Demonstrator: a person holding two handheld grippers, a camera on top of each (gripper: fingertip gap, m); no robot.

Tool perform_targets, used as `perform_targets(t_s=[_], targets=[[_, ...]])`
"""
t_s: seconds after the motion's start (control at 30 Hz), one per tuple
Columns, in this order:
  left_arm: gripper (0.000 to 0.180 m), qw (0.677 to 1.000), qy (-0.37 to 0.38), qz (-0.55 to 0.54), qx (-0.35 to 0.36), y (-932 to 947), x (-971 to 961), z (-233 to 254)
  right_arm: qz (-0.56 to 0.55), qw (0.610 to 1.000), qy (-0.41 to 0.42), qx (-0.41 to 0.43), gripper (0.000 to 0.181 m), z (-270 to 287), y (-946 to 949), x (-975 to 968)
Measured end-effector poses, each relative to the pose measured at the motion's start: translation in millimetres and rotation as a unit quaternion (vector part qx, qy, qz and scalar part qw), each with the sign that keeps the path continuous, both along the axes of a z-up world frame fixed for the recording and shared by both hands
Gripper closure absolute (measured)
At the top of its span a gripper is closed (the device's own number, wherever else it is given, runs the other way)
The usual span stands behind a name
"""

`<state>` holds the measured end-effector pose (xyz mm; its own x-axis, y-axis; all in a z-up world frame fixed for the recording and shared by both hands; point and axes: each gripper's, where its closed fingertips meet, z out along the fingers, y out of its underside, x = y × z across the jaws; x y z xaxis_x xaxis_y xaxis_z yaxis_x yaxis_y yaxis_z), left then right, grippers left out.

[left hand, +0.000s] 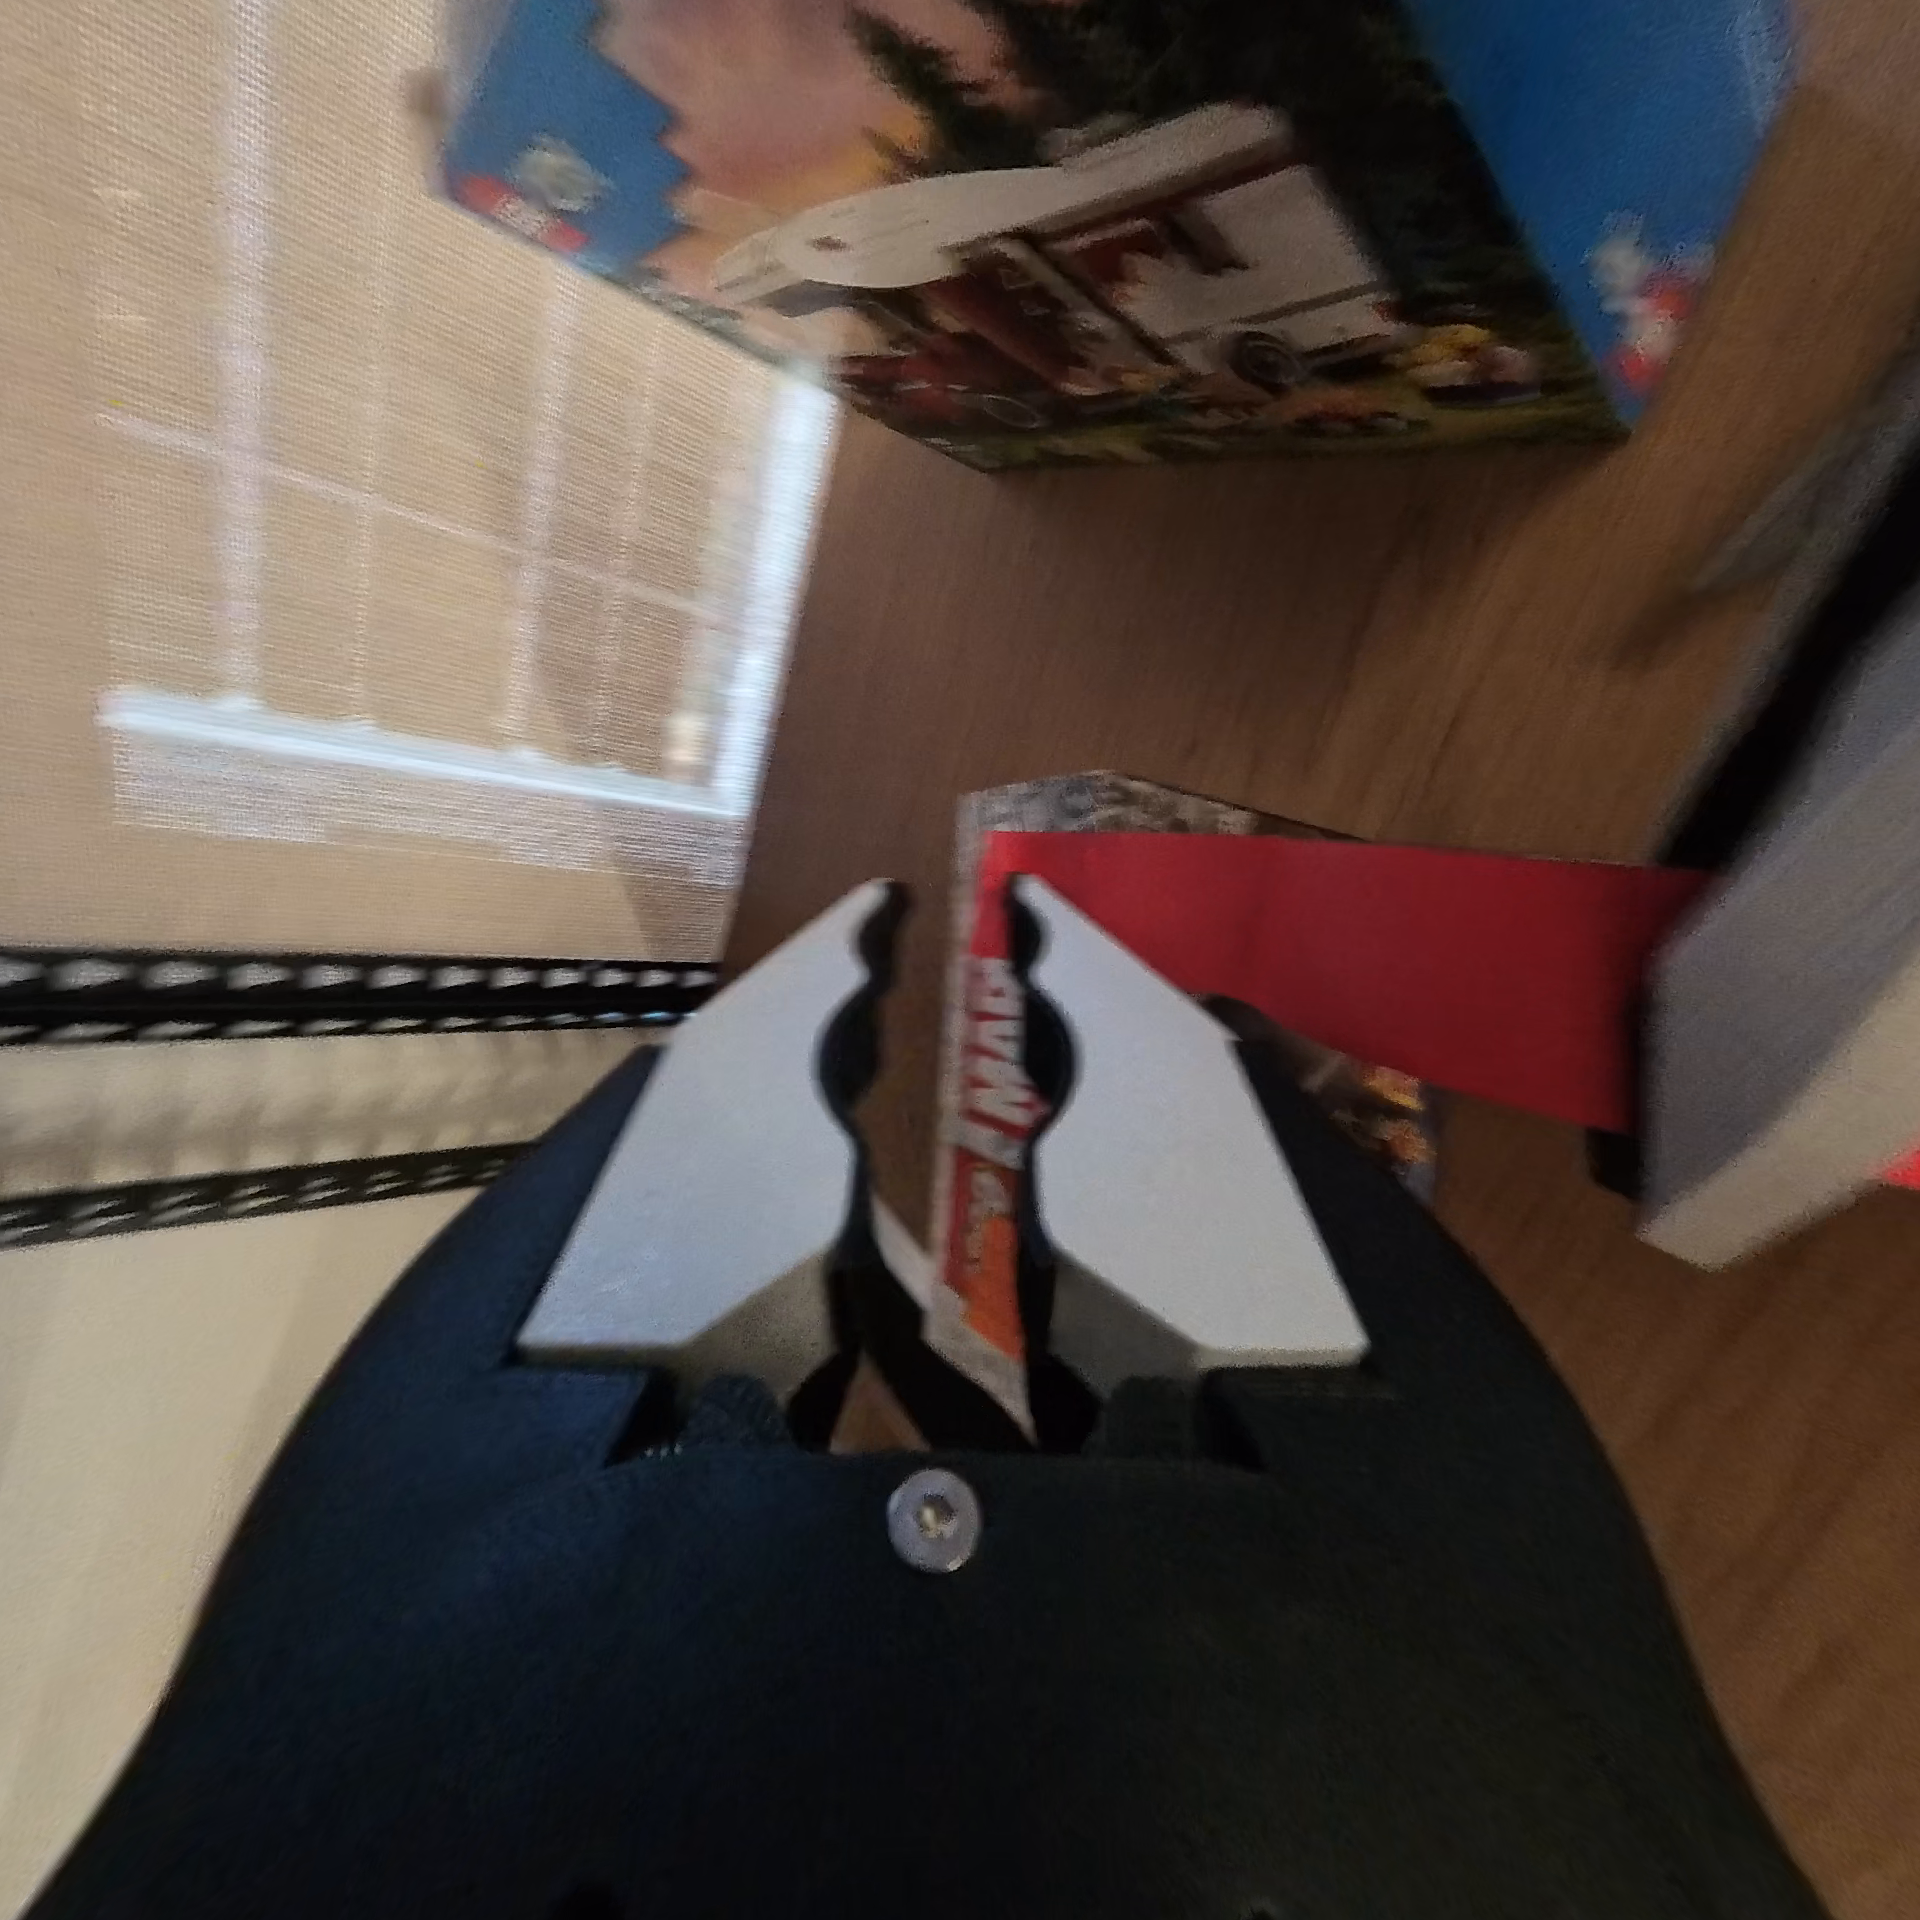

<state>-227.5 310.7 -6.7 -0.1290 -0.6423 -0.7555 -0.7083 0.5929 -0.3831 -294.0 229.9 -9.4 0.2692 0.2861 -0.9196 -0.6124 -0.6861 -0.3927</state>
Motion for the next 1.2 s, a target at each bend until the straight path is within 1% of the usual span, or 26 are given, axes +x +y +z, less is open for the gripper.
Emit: perform_targets(t_s=[0.03,0.07,0.13,0.23,0.37,0.43,0.5,0.63,0.73,0.77,0.8,0.93,1.03,1.1,1.2], targets=[[0.147,1.0,-0.005,0.003,0.014,3,0,5,0.001,1.0,-0.001,0.0,0.173,0,0,0],[0.141,1.0,-0.005,0.007,0.004,3,0,8,0.002,1.0,-0.002,-0.001,0.174,-1,0,-1],[0.137,1.0,0.002,0.014,-0.018,4,-1,8,0.004,1.0,-0.003,-0.001,0.174,-1,-1,-1],[0.155,0.999,0.022,0.005,-0.038,5,1,1,0.001,1.0,-0.003,0.001,0.174,-1,0,0],[0.151,0.999,0.022,0.029,-0.039,17,5,1,0.002,1.0,-0.007,0.001,0.174,-2,-1,1],[0.151,0.999,0.008,0.037,-0.028,22,7,1,0.003,1.0,-0.002,0.003,0.173,-1,-2,1],[0.148,0.999,-0.016,0.044,-0.012,25,10,2,0.001,1.0,-0.002,0.004,0.174,0,-2,3],[0.127,0.995,-0.085,0.049,0.023,28,11,15,0.0,1.0,-0.006,0.003,0.173,-2,-2,3],[0.126,0.991,-0.131,0.024,0.024,17,12,25,-0.001,1.0,-0.009,0.004,0.174,-3,-2,4],[0.126,0.991,-0.132,0.005,0.025,11,14,23,-0.002,1.0,-0.009,0.005,0.173,-3,-2,4],[0.131,0.991,-0.126,-0.008,0.035,8,16,21,-0.003,1.0,-0.01,0.005,0.173,-3,-1,4],[0.138,0.99,-0.098,-0.017,0.102,12,20,17,0.001,1.0,-0.006,0.007,0.173,-2,-2,2],[0.135,0.986,-0.079,0.01,0.145,25,16,16,0.0,1.0,0.003,0.008,0.173,-2,-2,3],[0.136,0.985,-0.086,0.008,0.15,24,17,17,-0.005,1.0,0.008,0.006,0.173,-3,-2,5],[0.131,0.982,-0.093,0.009,0.165,25,17,20,-0.009,1.0,0.006,0.004,0.173,-7,-1,6]])
